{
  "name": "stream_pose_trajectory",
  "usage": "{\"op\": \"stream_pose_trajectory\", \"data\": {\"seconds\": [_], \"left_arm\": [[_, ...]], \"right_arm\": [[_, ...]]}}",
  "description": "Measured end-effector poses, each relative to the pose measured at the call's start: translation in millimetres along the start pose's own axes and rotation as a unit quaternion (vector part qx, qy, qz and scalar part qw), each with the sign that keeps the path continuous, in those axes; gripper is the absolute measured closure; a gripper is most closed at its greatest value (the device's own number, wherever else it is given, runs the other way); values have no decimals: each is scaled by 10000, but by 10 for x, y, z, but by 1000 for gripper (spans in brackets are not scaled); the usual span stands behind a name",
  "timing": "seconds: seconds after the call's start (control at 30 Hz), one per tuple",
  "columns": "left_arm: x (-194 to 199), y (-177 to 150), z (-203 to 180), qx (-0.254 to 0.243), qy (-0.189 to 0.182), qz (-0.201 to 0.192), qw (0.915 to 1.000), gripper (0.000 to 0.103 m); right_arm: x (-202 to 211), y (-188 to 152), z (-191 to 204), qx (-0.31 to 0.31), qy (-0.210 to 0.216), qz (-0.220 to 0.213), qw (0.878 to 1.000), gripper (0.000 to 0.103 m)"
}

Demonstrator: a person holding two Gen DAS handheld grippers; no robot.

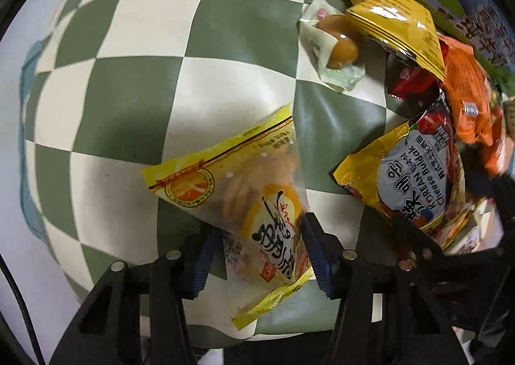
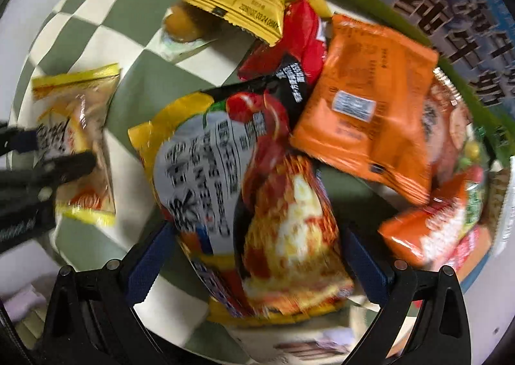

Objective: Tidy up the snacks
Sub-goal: 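Grasp the yellow bread bag with the left gripper while the right grasps the Buldak noodle pack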

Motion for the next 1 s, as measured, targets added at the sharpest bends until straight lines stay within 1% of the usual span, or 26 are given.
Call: {"op": "stream_pose_trajectory", "data": {"seconds": [0.07,0.13,0.17,0.2,0.27,0.3,0.37,0.43,0.5,0.57,0.63,0.67,0.7,0.73,0.77,0.8,0.83,0.87,0.93,1.0], "left_arm": [[-129,13,50,104,-220,93,9997,48],[-238,20,80,217,-425,163,9987,44],[-319,35,154,250,-513,188,9982,43],[-373,38,162,273,-590,220,9976,42],[-472,81,168,259,-641,276,9972,40],[-530,92,168,227,-618,282,9974,38],[-590,229,228,128,-494,252,9984,37],[-640,301,218,-67,-334,162,9993,42],[-634,264,258,-289,-144,34,9995,48],[-659,230,355,-405,46,-61,9992,48],[-725,208,493,-389,85,-63,9992,47],[-774,202,556,-321,-19,-38,9995,47],[-836,195,608,-230,-123,9,9997,46],[-904,190,676,-138,-195,58,9997,46],[-985,199,824,-26,-242,118,9996,46],[-1019,197,861,98,-259,192,9994,46],[-1061,206,911,222,-266,282,9990,46],[-1092,203,961,345,-298,354,9983,46],[-1085,146,1022,477,-379,424,9972,46],[-1112,109,1091,519,-349,442,9971,46]], "right_arm": [[-89,59,13,-480,76,28,9988,7],[-142,114,20,-1066,416,82,9934,11],[-180,101,34,-1425,653,163,9875,11],[-238,71,57,-1909,975,266,9764,12],[-328,37,115,-2385,1368,372,9607,12],[-363,36,139,-2413,1392,396,9596,11],[-439,77,187,-2185,1169,368,9681,10],[-459,94,211,-1978,967,328,9749,10],[-555,154,337,-1697,670,384,9825,8],[-674,216,387,-1518,461,438,9864,7],[-784,253,454,-1448,260,492,9879,8],[-819,289,464,-1571,292,467,9860,9],[-878,325,511,-1747,453,443,9826,9],[-844,301,473,-2023,801,411,9752,9],[-856,340,516,-2371,1291,383,9621,9],[-857,375,549,-2603,1639,375,9508,9],[-843,418,570,-2637,1766,375,9476,9],[-832,464,592,-2523,1739,375,9512,9],[-785,596,644,-2060,1423,225,9679,9],[-825,709,696,-1763,1169,147,9773,9]]}}
Point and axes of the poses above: each gripper's, at about its wrist camera, not at the fingertips, and x roughly against the way its jaws point, z to its left, y to its top, the point moved 10 cm from there along -x, roughly the way its jaws point, and after that the axes turned 9 degrees about y, right-handed, at the moved point
